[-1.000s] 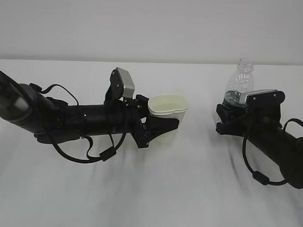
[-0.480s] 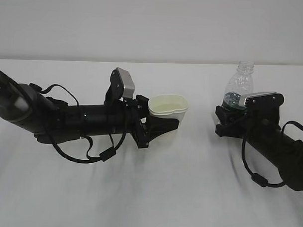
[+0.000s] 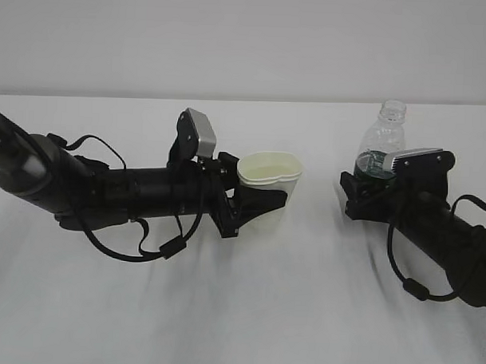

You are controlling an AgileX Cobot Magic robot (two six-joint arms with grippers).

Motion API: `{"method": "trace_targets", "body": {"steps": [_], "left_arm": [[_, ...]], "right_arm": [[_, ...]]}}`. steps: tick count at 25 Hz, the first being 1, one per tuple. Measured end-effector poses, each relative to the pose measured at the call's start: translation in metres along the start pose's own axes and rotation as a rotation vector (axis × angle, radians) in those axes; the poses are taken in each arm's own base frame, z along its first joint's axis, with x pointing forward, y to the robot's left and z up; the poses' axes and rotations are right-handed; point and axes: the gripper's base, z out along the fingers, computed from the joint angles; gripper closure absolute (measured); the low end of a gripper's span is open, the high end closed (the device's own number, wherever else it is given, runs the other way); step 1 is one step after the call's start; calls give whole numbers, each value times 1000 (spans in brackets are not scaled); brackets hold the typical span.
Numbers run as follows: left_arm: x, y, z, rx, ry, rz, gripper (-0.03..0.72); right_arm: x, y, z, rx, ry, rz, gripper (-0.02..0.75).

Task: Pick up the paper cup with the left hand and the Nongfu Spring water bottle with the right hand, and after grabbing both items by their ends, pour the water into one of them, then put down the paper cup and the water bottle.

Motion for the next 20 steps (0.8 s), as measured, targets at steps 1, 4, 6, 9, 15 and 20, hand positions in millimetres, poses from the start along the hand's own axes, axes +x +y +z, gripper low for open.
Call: {"method": "trace_targets", "body": {"steps": [1,4,6,9,15,20], "left_arm": [[0,0,0,0,0,0,265],[0,0,0,0,0,0,265],[0,0,0,0,0,0,265],[0,0,0,0,0,0,265],[0,0,0,0,0,0,265],[0,0,0,2,-4,0,265]], "right_arm": [[0,0,0,0,0,0,155],[0,0,0,0,0,0,145],[0,1,0,-9,0,-4,142],[-4,2,-1,-21,-8,-12,141],[-15,4,-13,-24,-16,-16,141],[-19,7,-29,-25,-2,-12,141]]}}
